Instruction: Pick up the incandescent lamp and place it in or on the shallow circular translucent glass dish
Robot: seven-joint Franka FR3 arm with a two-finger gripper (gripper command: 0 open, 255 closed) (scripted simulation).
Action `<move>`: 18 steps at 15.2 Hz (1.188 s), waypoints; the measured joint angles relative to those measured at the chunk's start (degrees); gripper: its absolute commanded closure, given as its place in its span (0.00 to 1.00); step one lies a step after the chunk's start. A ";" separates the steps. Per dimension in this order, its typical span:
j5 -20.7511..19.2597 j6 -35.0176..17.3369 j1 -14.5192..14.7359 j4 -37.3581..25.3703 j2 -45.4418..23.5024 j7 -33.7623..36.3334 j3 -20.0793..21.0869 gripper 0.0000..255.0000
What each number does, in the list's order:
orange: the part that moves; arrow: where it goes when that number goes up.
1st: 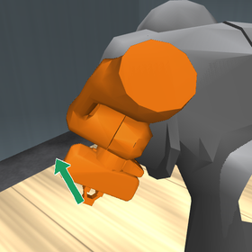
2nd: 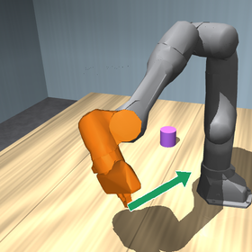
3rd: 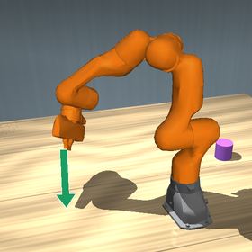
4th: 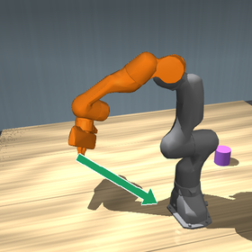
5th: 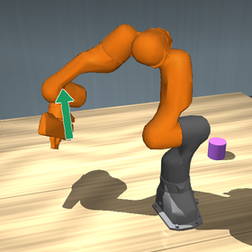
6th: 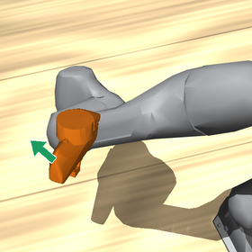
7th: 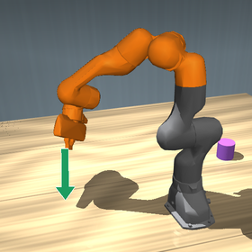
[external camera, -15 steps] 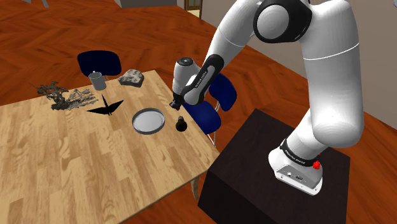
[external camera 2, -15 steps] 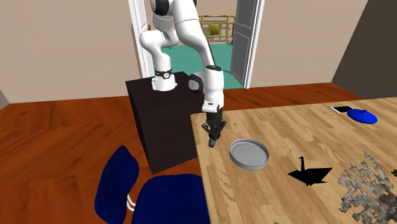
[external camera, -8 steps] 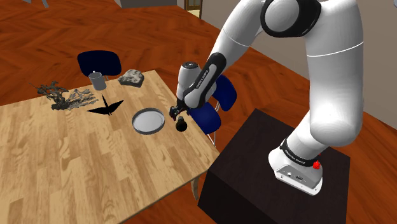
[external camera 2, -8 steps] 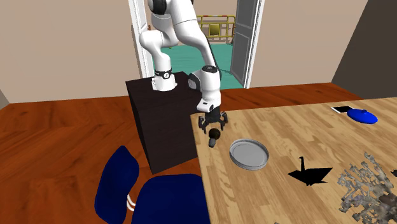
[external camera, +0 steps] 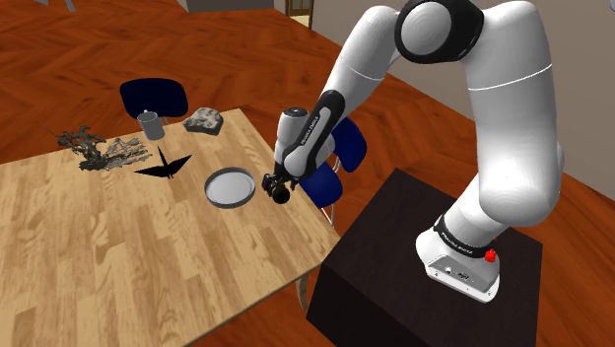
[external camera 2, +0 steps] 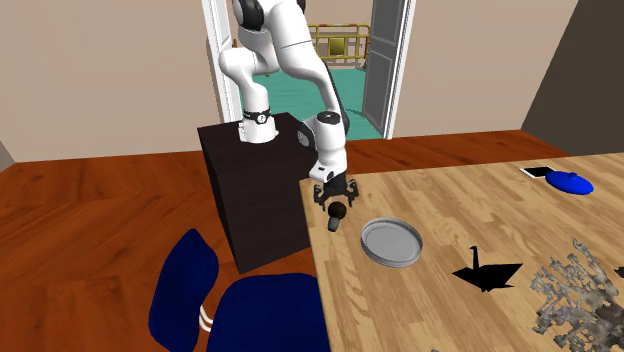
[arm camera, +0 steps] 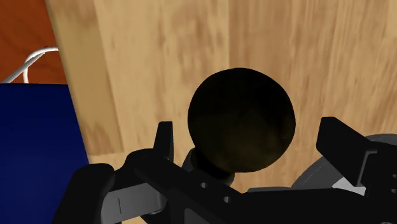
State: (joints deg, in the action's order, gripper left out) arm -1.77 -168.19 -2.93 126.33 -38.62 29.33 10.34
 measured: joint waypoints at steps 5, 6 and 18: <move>-0.17 -1.12 0.41 -1.00 -2.10 0.06 -0.42 0.00; -0.17 -1.13 0.43 -1.01 -2.12 0.07 -0.42 0.00; -0.18 -1.13 0.44 -1.03 -2.15 0.07 -0.43 1.00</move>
State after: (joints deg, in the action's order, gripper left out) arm -1.94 -169.32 -2.50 125.30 -40.77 29.40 9.91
